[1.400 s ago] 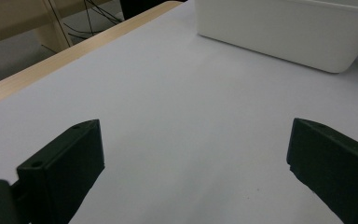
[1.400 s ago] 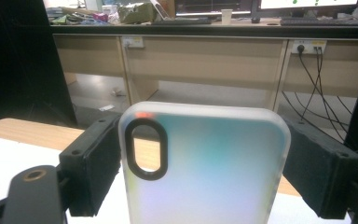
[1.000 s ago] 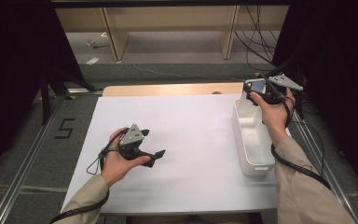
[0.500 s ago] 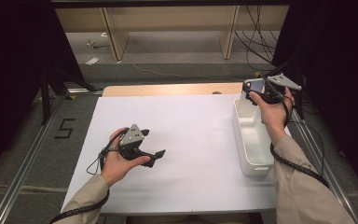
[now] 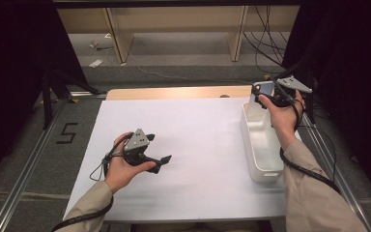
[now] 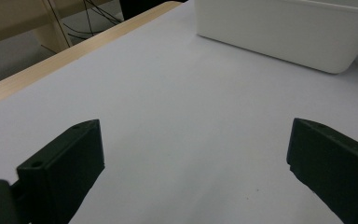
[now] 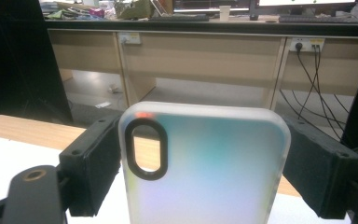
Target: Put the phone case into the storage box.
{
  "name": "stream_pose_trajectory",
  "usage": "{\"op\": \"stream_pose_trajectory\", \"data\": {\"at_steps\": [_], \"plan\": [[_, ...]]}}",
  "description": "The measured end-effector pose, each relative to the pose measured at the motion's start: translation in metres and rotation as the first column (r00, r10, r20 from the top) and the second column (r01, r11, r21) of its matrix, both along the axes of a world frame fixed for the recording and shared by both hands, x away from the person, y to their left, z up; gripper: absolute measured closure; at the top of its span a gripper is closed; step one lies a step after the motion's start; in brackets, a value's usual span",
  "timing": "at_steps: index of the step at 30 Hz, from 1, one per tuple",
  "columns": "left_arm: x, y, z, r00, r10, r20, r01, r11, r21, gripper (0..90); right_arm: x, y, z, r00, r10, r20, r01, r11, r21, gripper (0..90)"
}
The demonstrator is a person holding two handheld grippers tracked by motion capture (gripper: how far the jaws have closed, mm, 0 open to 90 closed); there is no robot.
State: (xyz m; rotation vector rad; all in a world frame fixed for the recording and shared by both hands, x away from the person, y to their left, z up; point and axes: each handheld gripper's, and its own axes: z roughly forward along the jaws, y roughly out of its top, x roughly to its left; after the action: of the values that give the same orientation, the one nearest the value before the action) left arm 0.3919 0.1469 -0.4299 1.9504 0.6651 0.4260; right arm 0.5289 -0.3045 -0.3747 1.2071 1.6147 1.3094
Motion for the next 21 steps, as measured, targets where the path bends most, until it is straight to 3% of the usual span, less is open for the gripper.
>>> {"op": "stream_pose_trajectory", "data": {"at_steps": [21], "plan": [[-0.0001, -0.0003, -0.0001, 1.0, 0.0, -0.002, 0.0, 1.0, -0.001, 3.5, 0.0052, -0.0018, -0.0048, 0.9999, -0.01, -0.009, 0.01, 1.0, -0.003, 18.3]]}}
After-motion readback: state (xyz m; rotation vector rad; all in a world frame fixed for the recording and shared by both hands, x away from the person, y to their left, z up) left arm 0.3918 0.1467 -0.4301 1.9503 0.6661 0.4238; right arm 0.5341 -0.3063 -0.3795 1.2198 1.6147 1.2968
